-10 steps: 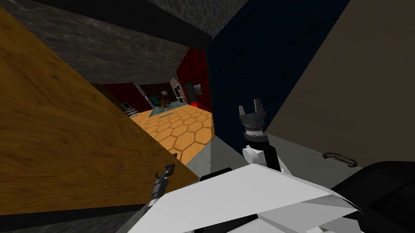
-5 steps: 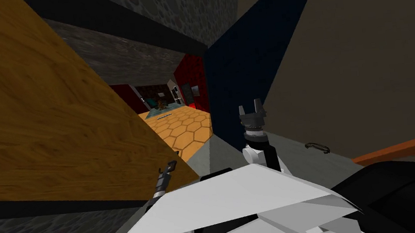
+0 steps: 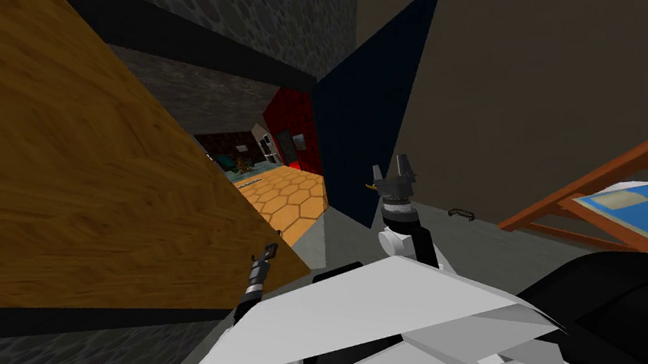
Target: Pull the door open
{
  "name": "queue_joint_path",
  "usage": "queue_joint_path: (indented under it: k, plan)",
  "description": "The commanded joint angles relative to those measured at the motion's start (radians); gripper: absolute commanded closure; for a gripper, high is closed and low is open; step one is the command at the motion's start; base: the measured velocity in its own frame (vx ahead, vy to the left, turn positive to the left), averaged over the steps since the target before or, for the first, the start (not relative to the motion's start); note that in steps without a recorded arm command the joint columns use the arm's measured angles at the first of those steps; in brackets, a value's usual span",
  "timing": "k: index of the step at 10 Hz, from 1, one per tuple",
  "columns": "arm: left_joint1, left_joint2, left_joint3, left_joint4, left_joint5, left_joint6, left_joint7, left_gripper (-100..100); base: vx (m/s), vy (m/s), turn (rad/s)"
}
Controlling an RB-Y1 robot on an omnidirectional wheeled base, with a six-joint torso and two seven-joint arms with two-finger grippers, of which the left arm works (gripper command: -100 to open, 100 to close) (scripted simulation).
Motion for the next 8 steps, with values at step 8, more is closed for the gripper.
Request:
queue_joint_path:
  k: [8]
  plan:
    - [-0.121, -0.011, -0.051, 0.086, 0.046, 0.038, -0.031, 100, -0.199, 0.053, -0.089]
